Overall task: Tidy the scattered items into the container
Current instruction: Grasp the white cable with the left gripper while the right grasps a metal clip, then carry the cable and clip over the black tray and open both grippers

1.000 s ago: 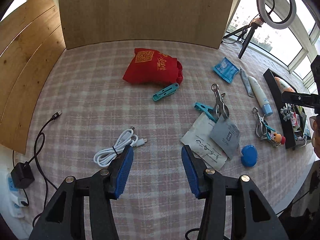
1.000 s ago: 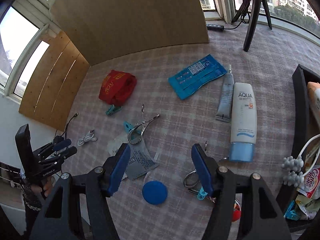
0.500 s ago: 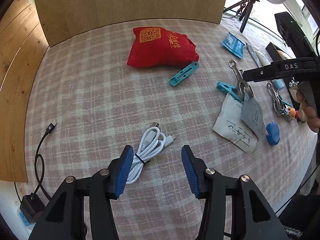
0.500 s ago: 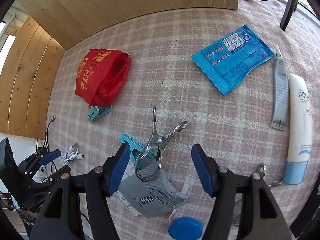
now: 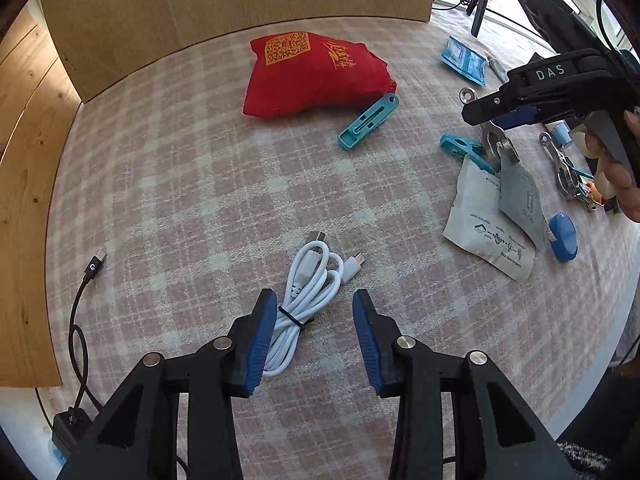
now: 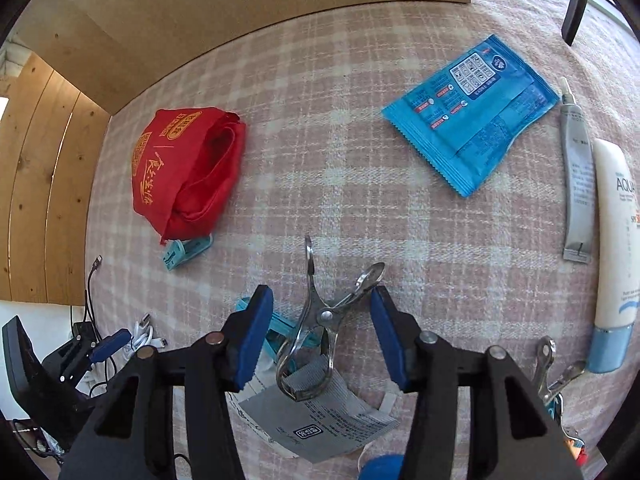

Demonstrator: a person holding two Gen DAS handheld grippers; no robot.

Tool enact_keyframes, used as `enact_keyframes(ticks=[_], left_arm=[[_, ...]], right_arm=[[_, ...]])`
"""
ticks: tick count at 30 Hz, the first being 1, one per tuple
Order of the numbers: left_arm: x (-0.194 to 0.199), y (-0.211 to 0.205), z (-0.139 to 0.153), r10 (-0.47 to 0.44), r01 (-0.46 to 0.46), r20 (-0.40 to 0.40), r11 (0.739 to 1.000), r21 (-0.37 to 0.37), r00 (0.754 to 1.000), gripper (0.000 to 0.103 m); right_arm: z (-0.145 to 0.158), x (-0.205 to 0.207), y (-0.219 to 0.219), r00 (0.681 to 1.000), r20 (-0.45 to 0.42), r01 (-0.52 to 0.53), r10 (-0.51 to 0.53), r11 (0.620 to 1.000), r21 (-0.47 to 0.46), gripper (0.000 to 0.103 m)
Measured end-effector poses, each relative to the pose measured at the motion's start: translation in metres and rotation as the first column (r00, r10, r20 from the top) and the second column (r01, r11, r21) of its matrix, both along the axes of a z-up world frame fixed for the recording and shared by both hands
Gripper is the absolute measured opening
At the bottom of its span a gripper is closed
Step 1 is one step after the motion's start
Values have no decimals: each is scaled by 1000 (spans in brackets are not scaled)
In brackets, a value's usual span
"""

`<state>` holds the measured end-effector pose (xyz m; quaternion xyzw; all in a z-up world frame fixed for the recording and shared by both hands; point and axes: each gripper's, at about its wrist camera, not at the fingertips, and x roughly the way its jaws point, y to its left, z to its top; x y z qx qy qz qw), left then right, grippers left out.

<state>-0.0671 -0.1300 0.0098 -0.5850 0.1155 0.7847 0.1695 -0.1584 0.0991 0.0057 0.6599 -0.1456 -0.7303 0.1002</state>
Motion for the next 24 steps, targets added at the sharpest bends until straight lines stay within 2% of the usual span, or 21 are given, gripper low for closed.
enact_keyframes(ticks=[1, 4, 8, 10, 13, 18, 24], left_arm=[[0, -1, 0, 7, -7, -8, 1000, -10, 1000, 25], [2, -6, 1, 14, -14, 4, 1000, 23, 1000, 16], [7, -9, 4, 36, -35, -12, 998, 48, 999, 12], [9, -13, 9, 59, -58, -17, 996, 73, 998, 3], [11, -19, 14, 78, -76, -15, 991, 110, 997, 2], [10, -24, 11, 98, -95, -27, 990, 109, 995, 2], [12, -31, 25, 137, -128, -32, 972, 195, 990, 2]], right_arm=[[-2, 1, -1, 1000, 6, 6, -5, 1000, -17, 22], [-3, 4, -6, 1000, -8, 17, -17, 1000, -25, 21], [7, 14, -4, 998, -49, 33, -35, 999, -33, 20], [16, 19, 0, 996, -78, 45, -48, 998, -45, 20], [30, 24, 9, 991, -116, 65, -71, 996, -55, 20], [51, 32, 25, 983, -157, 88, -100, 993, -81, 20], [78, 43, 45, 966, -209, 127, -154, 983, -135, 20]])
